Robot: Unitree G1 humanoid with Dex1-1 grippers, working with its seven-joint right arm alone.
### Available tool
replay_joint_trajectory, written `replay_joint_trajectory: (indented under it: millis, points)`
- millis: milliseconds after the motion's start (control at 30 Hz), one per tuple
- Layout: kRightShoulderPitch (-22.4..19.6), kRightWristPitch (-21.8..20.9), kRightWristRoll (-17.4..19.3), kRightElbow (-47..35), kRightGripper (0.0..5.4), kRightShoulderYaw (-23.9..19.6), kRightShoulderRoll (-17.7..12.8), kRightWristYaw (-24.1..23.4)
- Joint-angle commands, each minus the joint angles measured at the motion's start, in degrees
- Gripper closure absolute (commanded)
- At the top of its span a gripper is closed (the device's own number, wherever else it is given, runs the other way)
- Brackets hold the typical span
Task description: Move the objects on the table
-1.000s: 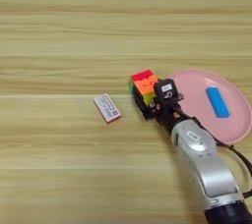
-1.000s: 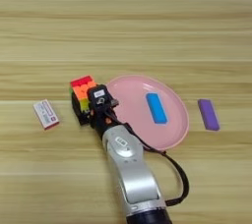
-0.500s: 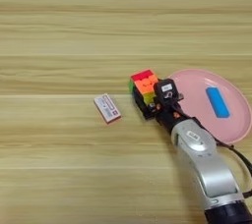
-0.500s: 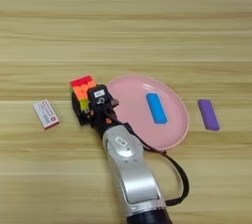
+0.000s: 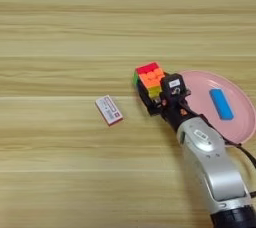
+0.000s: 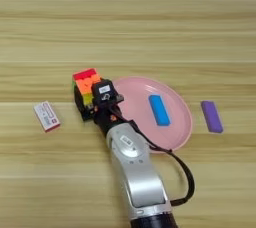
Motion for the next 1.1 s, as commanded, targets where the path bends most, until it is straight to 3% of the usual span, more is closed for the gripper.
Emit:
replay_joint_trajectory:
  millis: [33,733,1100]
  points:
    - [-2.3,-0.8,0.7,-4.5,2.04,-0.7,-0.1,-0.1]
    - [0.3,2.7,3.8,-11.5,2.04,-10.8,-4.8,0.0]
    - [2.9,3.1,4.1,-10.9,2.04,-13.3,-5.6,0.6]
